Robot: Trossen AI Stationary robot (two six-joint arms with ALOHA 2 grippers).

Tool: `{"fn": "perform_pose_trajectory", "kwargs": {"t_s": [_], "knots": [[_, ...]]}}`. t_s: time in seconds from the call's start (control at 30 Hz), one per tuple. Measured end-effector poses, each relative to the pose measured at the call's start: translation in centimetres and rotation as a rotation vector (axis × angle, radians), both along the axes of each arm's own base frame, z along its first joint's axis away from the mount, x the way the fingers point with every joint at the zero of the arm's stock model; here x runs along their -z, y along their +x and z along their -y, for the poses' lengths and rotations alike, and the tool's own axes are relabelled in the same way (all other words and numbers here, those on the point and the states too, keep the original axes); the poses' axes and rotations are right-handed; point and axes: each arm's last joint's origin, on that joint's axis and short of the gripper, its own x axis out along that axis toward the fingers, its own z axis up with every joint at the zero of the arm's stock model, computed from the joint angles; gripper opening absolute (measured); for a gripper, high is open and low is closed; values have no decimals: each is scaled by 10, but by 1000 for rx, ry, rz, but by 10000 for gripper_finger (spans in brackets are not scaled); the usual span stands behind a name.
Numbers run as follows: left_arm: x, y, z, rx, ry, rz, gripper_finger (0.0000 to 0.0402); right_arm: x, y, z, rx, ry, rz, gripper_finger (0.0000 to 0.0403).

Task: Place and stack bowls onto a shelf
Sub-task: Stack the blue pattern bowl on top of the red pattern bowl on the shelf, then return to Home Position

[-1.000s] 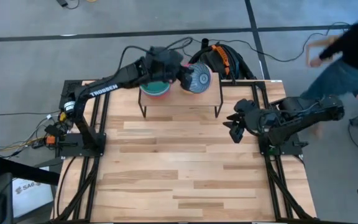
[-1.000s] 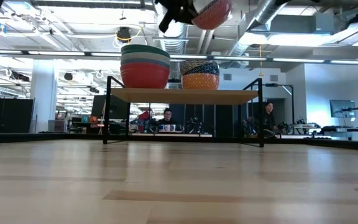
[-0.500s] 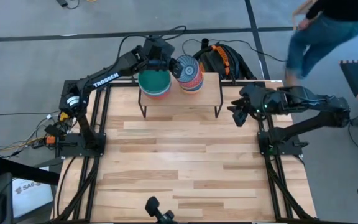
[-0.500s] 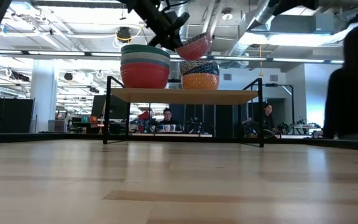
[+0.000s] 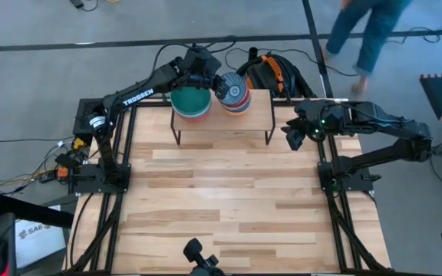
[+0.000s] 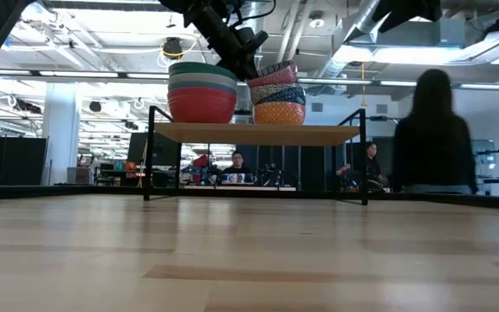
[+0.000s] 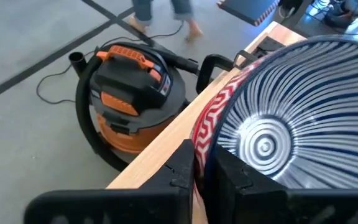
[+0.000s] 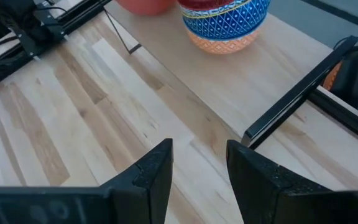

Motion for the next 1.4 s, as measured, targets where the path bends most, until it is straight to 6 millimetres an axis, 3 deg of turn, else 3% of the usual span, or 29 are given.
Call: {"fn": "perform_pose_trajectory", "kwargs": {"t_s": [0.4, 0.8, 0.9, 1.0, 1.07, 1.23, 1.4], "knots": [[-3, 1, 0, 6, 9, 25, 100, 0, -1, 6, 19, -1, -1, 175], [-63, -12, 7, -37, 94, 111, 109, -6, 1, 17, -23, -141, 7, 175], [-82, -17, 24, -10, 127, 168, 109, -8, -5, 26, -47, -185, 85, 175], [-101, -22, 53, 53, 188, 240, 100, -7, -17, 34, -127, -178, 253, 175], [-103, -26, 72, 88, 206, 265, 88, 1, -24, 37, -181, -157, 346, 175], [-73, -28, 124, 161, 231, 362, 62, 22, -28, 34, -273, -112, 483, 160], [-50, -54, 163, 142, 274, 446, 52, 26, -14, 43, -244, -124, 506, 122]]}}
